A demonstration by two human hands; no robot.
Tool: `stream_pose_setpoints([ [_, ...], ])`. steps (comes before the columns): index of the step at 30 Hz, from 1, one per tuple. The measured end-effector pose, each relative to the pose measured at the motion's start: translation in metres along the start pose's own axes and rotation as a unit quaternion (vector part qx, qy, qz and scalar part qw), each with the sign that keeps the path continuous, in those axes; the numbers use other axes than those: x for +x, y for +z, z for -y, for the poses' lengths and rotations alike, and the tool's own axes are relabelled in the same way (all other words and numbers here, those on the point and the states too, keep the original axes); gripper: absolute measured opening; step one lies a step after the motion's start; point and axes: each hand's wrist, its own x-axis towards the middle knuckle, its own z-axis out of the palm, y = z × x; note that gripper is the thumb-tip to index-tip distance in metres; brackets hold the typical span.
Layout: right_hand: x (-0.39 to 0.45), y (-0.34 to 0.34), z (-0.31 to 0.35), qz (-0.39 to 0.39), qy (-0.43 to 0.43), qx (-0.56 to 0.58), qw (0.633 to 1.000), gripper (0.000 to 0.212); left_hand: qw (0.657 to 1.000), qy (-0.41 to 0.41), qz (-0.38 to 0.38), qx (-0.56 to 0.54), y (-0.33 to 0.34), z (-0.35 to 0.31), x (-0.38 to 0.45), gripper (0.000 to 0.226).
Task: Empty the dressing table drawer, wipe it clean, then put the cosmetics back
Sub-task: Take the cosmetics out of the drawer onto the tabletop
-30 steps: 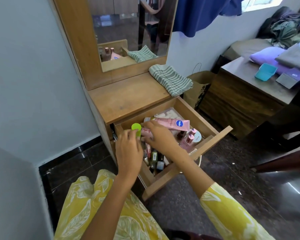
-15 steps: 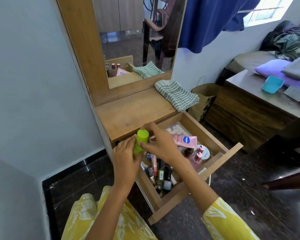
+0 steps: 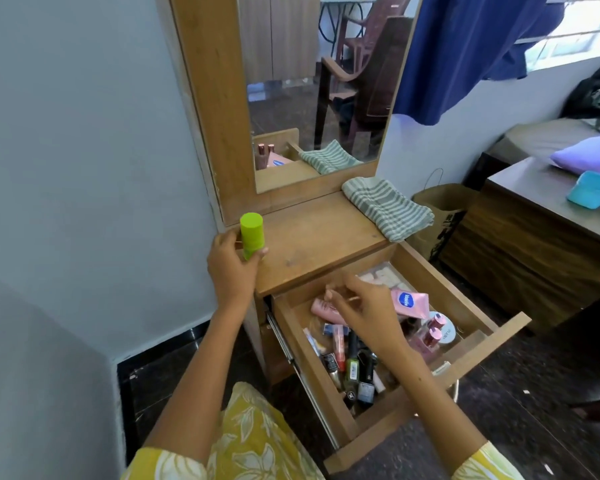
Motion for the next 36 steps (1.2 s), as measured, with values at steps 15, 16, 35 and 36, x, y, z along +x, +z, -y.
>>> stream_pose_setpoints([
  [15, -0.015, -0.004, -0.021, 0.058, 0.052, -0.084, 0.993, 0.010, 0.997, -0.020, -0.059, 0.045, 0.010, 0.004, 0.017, 0.045],
  [16, -0.016, -0.005, -0.023, 0.064, 0.057, -0.091, 0.992, 0.011, 0.996, -0.002, -0.062, 0.061, 0.009, 0.001, 0.008, 0.045],
  [35, 0.036, 0.050, -0.008, 0.269, 0.076, -0.406, 0.870, 0.014, 0.917, 0.186, 0.182, 0.301, 0.016, 0.010, -0.080, 0.064],
  [36, 0.037, 0.052, -0.005, 0.273, 0.060, -0.404, 0.871, 0.010, 0.914, 0.189, 0.185, 0.306, 0.015, 0.009, -0.080, 0.065],
])
